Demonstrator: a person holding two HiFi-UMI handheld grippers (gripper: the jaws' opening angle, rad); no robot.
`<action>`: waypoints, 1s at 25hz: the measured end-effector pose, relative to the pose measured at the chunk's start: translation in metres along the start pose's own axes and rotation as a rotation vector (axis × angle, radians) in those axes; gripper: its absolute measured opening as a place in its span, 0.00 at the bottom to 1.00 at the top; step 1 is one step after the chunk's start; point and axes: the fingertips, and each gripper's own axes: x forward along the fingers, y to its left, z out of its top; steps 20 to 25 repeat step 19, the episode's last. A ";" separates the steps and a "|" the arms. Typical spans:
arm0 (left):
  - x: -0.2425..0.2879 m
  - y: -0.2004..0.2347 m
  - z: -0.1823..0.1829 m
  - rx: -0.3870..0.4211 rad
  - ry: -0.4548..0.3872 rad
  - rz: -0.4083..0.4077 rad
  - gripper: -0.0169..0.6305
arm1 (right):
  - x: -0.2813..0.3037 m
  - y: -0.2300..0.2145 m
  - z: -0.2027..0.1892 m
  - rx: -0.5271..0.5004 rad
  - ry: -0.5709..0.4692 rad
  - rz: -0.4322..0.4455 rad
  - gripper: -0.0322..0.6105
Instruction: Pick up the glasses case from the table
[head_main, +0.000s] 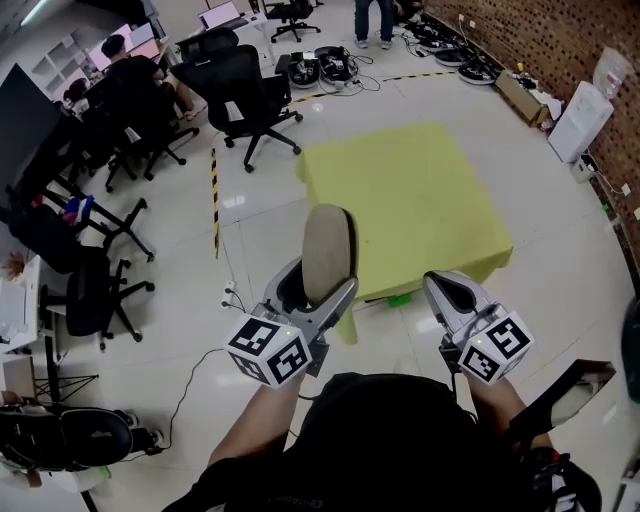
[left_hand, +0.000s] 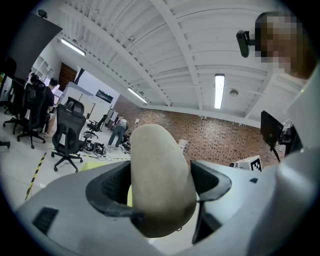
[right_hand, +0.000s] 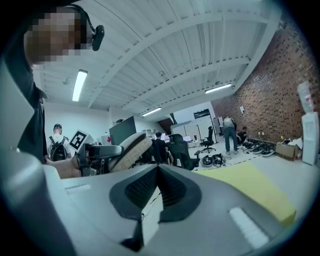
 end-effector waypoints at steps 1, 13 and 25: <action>0.000 -0.001 0.000 0.000 0.000 -0.002 0.61 | 0.000 0.001 0.000 -0.001 0.003 0.000 0.05; -0.005 0.003 0.007 0.006 -0.004 -0.012 0.61 | 0.004 0.006 -0.002 -0.007 0.023 -0.014 0.05; -0.007 0.006 0.005 0.005 0.001 -0.018 0.61 | 0.006 0.009 -0.004 -0.010 0.027 -0.022 0.05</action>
